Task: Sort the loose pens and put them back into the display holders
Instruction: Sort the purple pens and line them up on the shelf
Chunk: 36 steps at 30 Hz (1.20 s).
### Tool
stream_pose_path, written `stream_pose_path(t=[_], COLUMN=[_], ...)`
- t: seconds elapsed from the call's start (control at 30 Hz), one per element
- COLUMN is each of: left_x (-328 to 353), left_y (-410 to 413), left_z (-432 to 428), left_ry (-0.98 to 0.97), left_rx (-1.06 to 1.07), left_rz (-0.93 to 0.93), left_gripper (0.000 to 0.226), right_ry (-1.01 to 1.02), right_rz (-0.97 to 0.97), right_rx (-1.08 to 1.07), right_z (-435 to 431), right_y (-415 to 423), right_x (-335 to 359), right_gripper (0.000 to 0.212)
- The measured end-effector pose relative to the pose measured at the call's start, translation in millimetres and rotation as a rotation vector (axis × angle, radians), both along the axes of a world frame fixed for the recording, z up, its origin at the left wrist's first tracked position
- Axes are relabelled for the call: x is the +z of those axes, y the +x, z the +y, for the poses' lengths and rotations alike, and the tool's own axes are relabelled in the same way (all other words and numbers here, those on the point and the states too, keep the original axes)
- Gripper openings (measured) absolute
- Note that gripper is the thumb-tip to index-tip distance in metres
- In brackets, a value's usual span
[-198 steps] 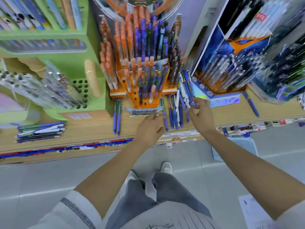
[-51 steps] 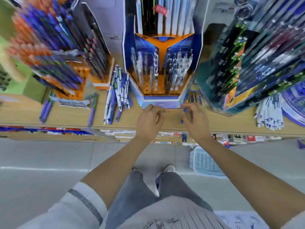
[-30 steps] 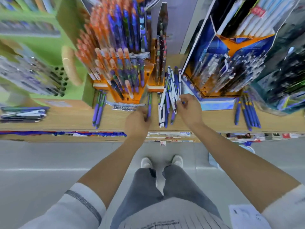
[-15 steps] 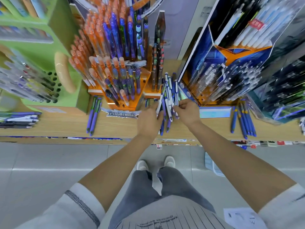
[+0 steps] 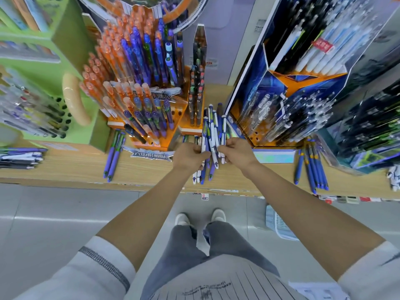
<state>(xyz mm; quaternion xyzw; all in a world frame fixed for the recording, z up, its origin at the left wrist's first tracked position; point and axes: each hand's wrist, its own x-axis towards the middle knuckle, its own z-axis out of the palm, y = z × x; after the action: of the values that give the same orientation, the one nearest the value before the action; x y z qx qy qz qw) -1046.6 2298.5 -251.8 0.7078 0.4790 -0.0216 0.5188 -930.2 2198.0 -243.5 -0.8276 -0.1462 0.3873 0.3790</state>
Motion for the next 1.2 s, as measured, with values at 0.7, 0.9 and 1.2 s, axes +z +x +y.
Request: stream_pose_path(t=[0.7,0.9,1.2], left_x=[-0.1,3.1,13.4], left_y=[-28.9,-24.8,-26.9], left_z=[-20.0,-25.2,-32.0], left_ry=[0.103,-0.071,-0.256], left_rx=[-0.01,0.019,0.072], left_rz=[-0.084,-0.169,-0.348], left_gripper=[0.024,0.022,0.02], right_ry=[0.081,0.138,0.092], right_rz=[0.164,0.154,0.203], right_rx=[0.149,0.137,0.428], right_z=[-39.5,-55.6,-49.6], right_y=[-20.6,-18.2,-21.2], right_x=[6.3,8.9,17.1], right_gripper=[0.019,0.007,0.015])
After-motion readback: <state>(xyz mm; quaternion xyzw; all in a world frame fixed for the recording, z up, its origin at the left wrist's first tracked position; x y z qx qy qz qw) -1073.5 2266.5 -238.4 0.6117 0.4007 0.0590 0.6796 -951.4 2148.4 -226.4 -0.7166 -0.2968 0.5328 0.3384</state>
